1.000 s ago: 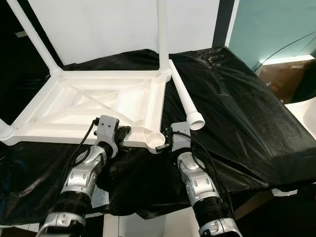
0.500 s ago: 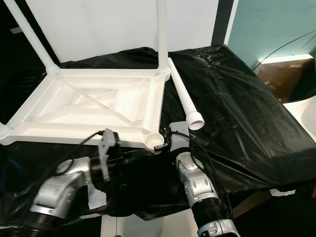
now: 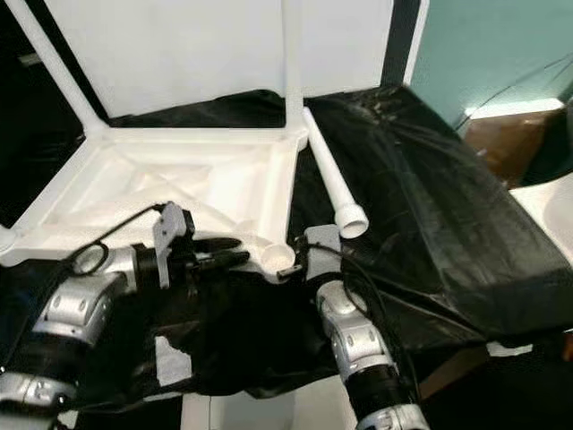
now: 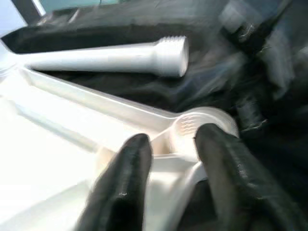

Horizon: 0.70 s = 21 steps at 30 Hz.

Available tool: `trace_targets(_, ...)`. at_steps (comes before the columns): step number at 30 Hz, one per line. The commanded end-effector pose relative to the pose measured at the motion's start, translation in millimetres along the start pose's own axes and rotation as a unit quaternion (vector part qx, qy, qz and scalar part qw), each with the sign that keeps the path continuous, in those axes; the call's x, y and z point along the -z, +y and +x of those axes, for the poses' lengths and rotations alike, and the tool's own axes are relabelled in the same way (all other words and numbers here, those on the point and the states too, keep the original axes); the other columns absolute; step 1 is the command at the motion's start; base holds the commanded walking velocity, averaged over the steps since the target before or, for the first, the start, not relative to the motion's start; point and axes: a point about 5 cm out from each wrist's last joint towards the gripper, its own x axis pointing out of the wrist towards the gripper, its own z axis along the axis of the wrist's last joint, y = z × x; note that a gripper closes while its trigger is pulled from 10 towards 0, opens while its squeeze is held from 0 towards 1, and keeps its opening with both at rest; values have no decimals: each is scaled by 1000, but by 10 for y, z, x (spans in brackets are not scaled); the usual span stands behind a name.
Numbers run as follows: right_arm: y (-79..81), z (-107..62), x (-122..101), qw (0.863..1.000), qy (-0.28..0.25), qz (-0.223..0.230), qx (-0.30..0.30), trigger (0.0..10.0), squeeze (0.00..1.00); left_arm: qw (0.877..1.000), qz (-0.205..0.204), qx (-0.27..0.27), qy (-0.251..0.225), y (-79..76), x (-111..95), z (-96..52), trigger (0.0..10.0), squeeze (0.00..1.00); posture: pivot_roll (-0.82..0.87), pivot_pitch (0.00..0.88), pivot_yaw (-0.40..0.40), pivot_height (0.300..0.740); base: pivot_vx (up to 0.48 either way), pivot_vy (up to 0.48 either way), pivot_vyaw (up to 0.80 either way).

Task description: Building children table

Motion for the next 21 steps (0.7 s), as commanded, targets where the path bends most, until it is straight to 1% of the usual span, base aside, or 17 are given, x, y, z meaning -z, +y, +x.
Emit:
trace_targets(1,38,-29,196,999,45,8,-4,10000,0,998,23,5,53,-22,158,-4,10000,643,-128,24,82,740,0,0,0)
trace_targets(2,38,-29,196,999,45,8,-4,10000,0,998,23,5,53,-22,158,-4,10000,643,-128,24,82,740,0,0,0)
trace_targets(3,36,-33,201,999,46,8,-3,10000,0,997,31,6,71,-11,199,-6,10000,0,-128,24,82,740,0,0,0)
trace_targets(4,34,-37,203,999,46,8,-2,10000,0,996,34,7,85,12,240,-8,10000,0,-132,25,84,740,0,0,0)
trace_targets(5,34,-37,203,999,46,8,-2,10000,0,996,34,7,85,12,240,-8,10000,0,-132,25,84,740,0,0,0)
trace_targets(7,29,-43,203,999,45,9,0,10000,0,994,34,7,100,51,280,-13,10000,0,-134,25,85,740,0,0,0)
trace_targets(8,28,-43,201,999,45,9,1,10000,0,993,37,14,115,66,314,-35,10000,0,-135,27,86,740,0,0,0)
trace_targets(10,28,-43,201,999,45,9,1,10000,0,993,37,14,115,66,314,-35,10000,0,-135,27,86,740,0,0,0)
trace_targets(11,28,-43,200,999,45,10,1,10000,0,990,37,21,133,81,359,-75,10000,0,-135,27,86,740,0,0,0)
trace_targets(12,28,-43,200,999,45,10,1,10000,0,990,37,21,133,81,359,-75,10000,0,-135,27,86,740,0,0,0)
trace_targets(14,25,-44,201,999,45,11,3,10000,0,987,42,8,158,164,414,-137,10000,0,-135,25,89,740,0,0,0)
trace_targets(15,25,-44,201,999,45,11,3,10000,0,987,42,8,158,164,414,-137,10000,0,-135,25,89,740,0,0,0)
trace_targets(18,28,-42,201,999,44,11,3,10000,0,981,58,-23,183,283,452,-137,10000,0,-133,25,89,740,0,0,0)
trace_targets(19,28,-42,201,999,44,11,3,10000,0,981,58,-23,183,283,452,-137,10000,0,-133,25,89,740,0,0,0)
trace_targets(20,32,-37,196,999,44,11,3,10000,0,973,69,-37,217,314,506,-145,10000,0,-133,24,89,740,0,0,0)
trace_targets(21,32,-37,196,999,44,11,3,10000,0,973,69,-37,217,314,506,-145,10000,0,-133,24,89,740,0,0,0)
